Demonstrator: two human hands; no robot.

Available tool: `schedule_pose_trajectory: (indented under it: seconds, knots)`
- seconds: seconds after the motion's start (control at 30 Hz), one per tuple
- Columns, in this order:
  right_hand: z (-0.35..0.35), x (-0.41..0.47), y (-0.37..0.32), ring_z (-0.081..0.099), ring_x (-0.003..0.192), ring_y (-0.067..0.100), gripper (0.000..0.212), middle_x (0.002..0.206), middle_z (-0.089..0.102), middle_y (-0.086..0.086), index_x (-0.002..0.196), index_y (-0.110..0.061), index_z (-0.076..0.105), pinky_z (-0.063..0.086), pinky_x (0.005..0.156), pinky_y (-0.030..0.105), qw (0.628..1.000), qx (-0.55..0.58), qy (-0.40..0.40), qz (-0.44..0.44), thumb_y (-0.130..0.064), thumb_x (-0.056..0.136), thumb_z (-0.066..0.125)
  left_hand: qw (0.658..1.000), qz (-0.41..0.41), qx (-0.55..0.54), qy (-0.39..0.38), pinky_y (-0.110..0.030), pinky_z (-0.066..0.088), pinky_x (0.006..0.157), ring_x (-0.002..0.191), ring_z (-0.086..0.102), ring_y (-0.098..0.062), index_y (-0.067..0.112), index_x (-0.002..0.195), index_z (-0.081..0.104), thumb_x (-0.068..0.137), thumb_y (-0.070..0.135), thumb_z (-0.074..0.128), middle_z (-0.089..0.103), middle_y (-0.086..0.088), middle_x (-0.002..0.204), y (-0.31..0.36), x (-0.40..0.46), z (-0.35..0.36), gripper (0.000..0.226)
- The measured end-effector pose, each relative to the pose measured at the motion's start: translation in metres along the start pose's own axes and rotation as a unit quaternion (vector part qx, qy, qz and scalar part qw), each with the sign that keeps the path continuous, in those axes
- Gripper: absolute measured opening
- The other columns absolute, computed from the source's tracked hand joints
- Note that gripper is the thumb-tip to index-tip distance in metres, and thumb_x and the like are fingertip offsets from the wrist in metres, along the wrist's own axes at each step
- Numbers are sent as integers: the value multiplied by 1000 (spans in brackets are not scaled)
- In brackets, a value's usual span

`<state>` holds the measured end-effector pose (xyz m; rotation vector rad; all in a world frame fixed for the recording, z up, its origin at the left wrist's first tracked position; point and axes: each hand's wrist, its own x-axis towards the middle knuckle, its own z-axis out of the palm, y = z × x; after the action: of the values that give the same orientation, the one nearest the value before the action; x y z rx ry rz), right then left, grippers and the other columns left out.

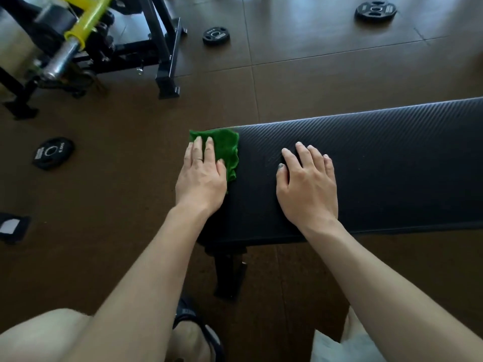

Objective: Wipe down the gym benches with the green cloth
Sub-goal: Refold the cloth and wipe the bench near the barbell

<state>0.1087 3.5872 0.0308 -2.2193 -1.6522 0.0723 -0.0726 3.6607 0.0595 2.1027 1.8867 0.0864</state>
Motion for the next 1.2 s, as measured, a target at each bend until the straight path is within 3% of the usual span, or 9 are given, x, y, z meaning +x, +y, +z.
schedule_pose_trajectory:
  seconds: [0.17,0.27,0.5,0.67,0.83,1.1,1.2]
  knots:
    - [4,1,-1,33,151,30,52,161,43,10,151,-20,51,20,126,52,1000,-11,11,-4,-39,106,34,1000,-19,8,12,-39,9,127,158,-4,-21,20,165,5,109,41,24,-3,-4,173,-2,-56,14,63]
    - [5,2,-2,33,151,31,51,161,43,11,151,-19,51,20,126,53,1000,-15,13,-4,-39,107,35,999,-36,1,5,-45,19,124,158,-5,-24,22,165,4,110,41,25,-4,-3,172,3,-26,8,62]
    - [5,1,-1,32,152,30,50,161,43,10,151,-20,50,19,127,52,1000,-11,17,-3,-39,107,36,998,-64,-14,-4,-47,18,124,156,6,-31,20,165,4,110,41,23,3,-11,172,9,60,-4,62]
    - [4,1,-1,32,151,30,50,160,44,10,150,-20,52,20,126,52,1000,-6,16,-3,-39,107,36,998,-53,-24,35,-43,14,128,157,5,-31,15,165,7,110,40,23,1,-14,172,8,-23,10,63]
    - [6,2,0,34,150,30,52,159,45,11,149,-20,53,21,126,53,1000,-5,24,-4,-40,106,33,998,-34,42,42,-41,8,127,159,2,-30,12,165,8,108,40,14,5,-15,172,21,-104,30,64]
    - [8,4,2,35,149,29,47,158,48,9,146,-20,56,21,126,50,999,23,39,6,-37,106,38,998,2,54,10,-42,0,129,159,-8,-28,13,165,1,110,39,22,-4,-13,172,41,15,19,64]
    - [5,4,3,34,151,27,46,159,47,9,147,-20,56,18,127,48,999,41,23,3,-36,107,40,997,24,67,7,-43,0,129,159,-9,-28,11,164,-1,110,39,20,-6,-14,172,49,4,19,65]
